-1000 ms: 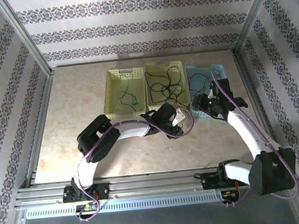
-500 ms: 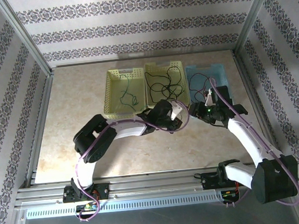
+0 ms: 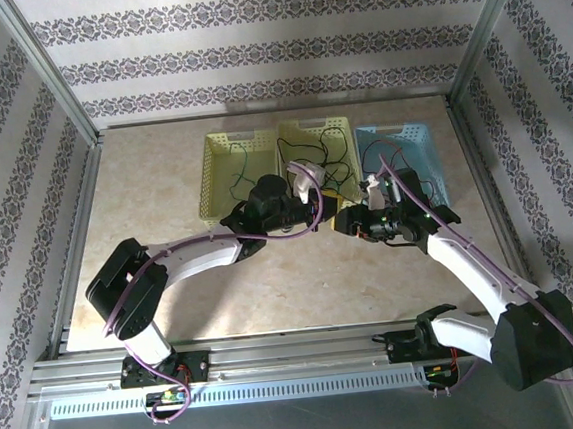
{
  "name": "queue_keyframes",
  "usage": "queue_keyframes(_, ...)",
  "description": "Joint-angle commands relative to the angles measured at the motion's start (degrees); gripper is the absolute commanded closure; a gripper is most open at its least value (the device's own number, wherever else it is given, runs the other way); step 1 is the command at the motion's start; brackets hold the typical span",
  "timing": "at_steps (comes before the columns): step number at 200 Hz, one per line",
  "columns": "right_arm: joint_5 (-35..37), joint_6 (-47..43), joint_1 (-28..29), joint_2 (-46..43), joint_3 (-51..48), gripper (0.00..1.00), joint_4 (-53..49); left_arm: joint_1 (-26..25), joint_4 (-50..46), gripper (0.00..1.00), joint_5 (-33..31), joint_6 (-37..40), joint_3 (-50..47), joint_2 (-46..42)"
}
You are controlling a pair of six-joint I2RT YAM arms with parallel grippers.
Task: Untangle the cables
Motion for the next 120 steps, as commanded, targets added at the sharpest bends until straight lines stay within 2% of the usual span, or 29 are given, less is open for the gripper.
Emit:
queue_keyframes(1, -1.6, 0.4, -0.1, -0.4, 2.2, 0.51, 4.7, 1.6, 7.3, 1.00, 2.3, -5.7, -2.0, -0.6)
queue_keyframes(41, -4.2, 3.4, -3.4, -2.7, 0.8, 0.53, 9.1, 4.3, 15.2, 1.00, 3.7, -12.0, -4.9, -0.6)
queue_keyframes(120, -8.2, 9.6, -3.8, -1.5, -0.2, 0.57, 19.9, 4.6, 17.8, 1.00, 5.5, -14.1, -5.1, -0.8)
